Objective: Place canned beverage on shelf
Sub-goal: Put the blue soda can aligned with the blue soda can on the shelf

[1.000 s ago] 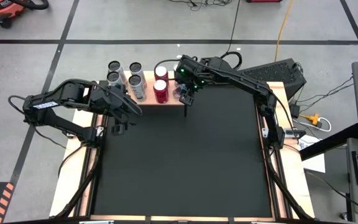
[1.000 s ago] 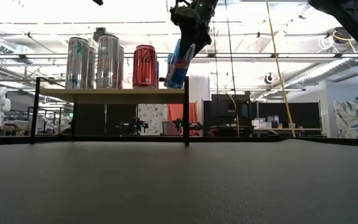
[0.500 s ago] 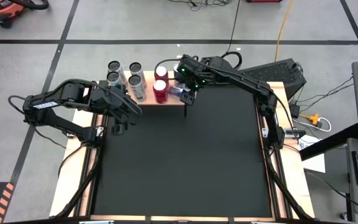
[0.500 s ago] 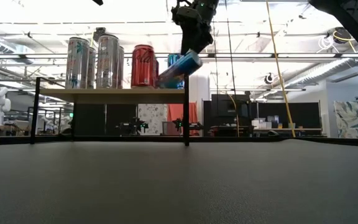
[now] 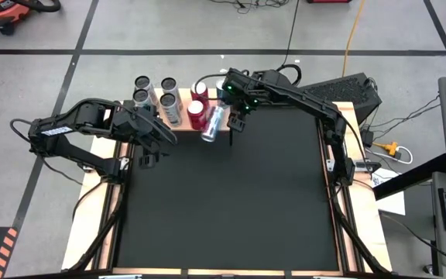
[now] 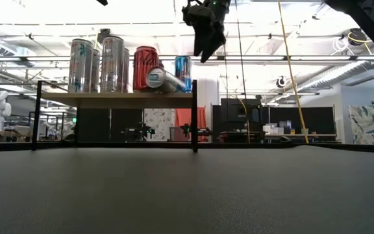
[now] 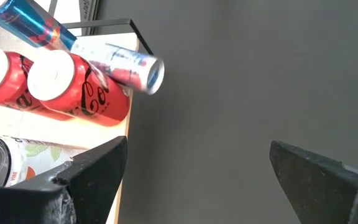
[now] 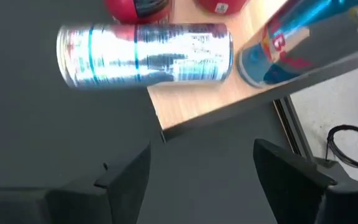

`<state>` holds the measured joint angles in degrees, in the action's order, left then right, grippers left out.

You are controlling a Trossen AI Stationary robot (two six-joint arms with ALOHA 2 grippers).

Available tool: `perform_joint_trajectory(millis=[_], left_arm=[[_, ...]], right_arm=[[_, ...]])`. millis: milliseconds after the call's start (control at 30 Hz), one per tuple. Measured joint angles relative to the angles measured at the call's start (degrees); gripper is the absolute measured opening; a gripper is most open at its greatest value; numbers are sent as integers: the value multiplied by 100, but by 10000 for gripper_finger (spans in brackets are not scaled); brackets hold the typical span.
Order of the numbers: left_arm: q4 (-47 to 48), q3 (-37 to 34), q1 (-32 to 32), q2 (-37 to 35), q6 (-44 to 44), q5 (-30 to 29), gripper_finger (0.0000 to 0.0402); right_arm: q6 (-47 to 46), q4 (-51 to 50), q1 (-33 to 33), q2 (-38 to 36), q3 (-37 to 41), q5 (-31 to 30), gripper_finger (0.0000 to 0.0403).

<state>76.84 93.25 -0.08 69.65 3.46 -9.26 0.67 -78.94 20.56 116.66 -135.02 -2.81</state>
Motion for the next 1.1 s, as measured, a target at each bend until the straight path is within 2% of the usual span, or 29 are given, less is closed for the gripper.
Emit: perform_joint_trajectory(millis=[367,533,900,1100], left_arm=[[0,0,0,-2,-9,0,391],[0,0,0,-1,-11,0,391],[0,0,0,0,-13,0,391],[-2,0,-1,0,-31,0,391]], right_arm=[[-344,-63,-98,-164,0,180,265],[-346,-55,-152,-164,0,595,265],[-876,42,-546,-155,0,610,265],[-1035,424,-909,-153,0,610,265]])
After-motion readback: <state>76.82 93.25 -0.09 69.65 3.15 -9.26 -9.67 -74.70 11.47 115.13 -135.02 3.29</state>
